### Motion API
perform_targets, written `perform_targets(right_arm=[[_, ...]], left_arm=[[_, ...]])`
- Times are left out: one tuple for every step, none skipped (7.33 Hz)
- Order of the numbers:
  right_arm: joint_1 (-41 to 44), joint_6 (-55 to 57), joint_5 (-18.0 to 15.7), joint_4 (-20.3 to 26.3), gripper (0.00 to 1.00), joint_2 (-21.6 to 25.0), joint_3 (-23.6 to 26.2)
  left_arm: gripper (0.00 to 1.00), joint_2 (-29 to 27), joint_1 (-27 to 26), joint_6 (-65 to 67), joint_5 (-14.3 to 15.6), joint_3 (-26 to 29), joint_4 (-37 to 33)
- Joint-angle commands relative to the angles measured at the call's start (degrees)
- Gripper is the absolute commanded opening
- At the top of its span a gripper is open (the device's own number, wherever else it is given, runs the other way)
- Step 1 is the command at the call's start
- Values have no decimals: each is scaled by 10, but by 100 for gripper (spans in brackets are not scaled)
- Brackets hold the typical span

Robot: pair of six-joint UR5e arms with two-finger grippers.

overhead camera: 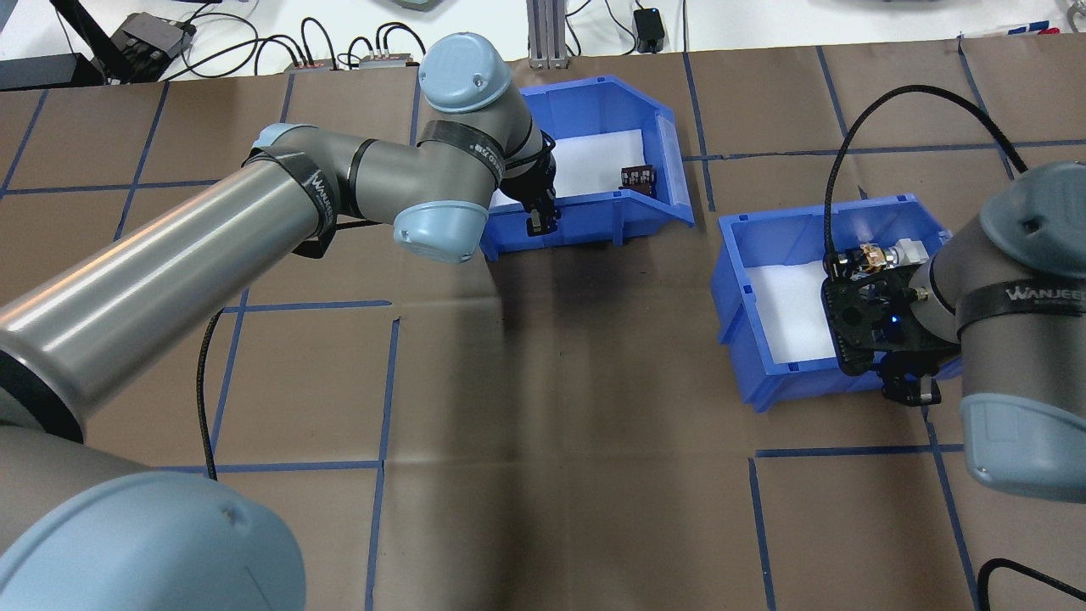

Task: Place battery box in front

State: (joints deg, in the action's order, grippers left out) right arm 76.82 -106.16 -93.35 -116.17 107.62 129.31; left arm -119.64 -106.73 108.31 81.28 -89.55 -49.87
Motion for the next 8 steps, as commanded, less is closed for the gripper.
perform_targets(right_arm=[[16, 39, 12, 0, 0, 21, 29], [46, 77, 14, 0, 0, 21, 29], [93, 135, 14, 0, 0, 20, 29], [133, 181, 13, 0, 0, 17, 29], [168, 220, 13, 0, 0, 17, 29], [206, 254, 12, -4, 0, 15, 28], [236, 290, 12, -10, 0, 7, 24], [269, 324, 10, -13, 0, -13, 13]], left_arm=[[99, 1, 1, 0, 33, 16, -58], [99, 13, 6, -7, 33, 30, -106], [99, 35, 13, -33, 32, 49, -165], [99, 57, 38, -108, 32, 69, -242], [99, 80, 65, -188, 32, 86, -317], [99, 105, 96, -261, 32, 98, -360], [99, 129, 127, -360, 34, 106, -396], [99, 155, 163, -485, 34, 108, -407]])
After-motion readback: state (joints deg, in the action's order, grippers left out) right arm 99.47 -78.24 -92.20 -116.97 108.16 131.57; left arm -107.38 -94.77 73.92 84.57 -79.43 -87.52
